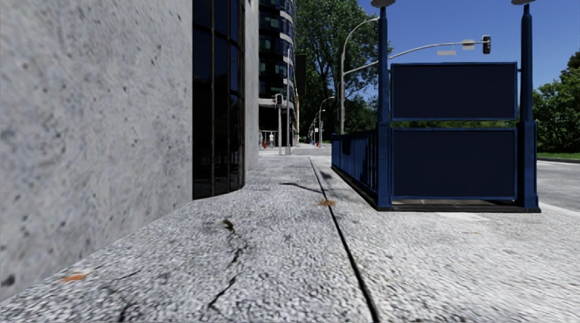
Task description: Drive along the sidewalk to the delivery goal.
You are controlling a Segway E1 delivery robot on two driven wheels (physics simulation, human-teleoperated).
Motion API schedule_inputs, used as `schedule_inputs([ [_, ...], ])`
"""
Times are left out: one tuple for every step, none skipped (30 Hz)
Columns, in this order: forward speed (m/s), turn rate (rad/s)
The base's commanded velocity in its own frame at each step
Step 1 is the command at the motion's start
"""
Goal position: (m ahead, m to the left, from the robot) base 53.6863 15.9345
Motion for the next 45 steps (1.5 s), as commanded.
schedule_inputs([
  [2.0,0.0],
  [2.0,0.0],
  [2.0,0.0],
  [2.0,0.0],
  [2.0,0.0],
  [2.0,0.0],
  [2.0,0.0],
  [2.0,0.0],
  [2.0,0.0],
  [2.0,0.0],
  [2.0,0.0],
  [2.0,0.0],
  [2.0,0.0],
  [2.0,0.0],
  [2.0,0.0],
  [2.0,0.0],
  [2.0,0.0],
  [2.0,0.0],
  [2.0,0.0],
  [2.0,0.0],
  [2.0,0.0],
  [2.0,0.0],
  [2.0,0.0],
  [2.0,0.0],
  [2.0,0.0],
  [2.0,0.0],
  [2.0,0.0],
  [2.0,0.0],
  [2.0,0.0],
  [2.0,0.0],
  [2.0,0.0],
  [2.0,0.0],
  [2.0,0.0],
  [2.0,0.0],
  [2.0,0.0],
  [2.0,0.0],
  [2.0,0.0],
  [2.0,0.0],
  [2.0,0.0],
  [2.0,0.0],
  [2.0,0.0],
  [2.0,0.0],
  [2.0,0.0],
  [2.0,0.0],
  [2.0,0.0],
])
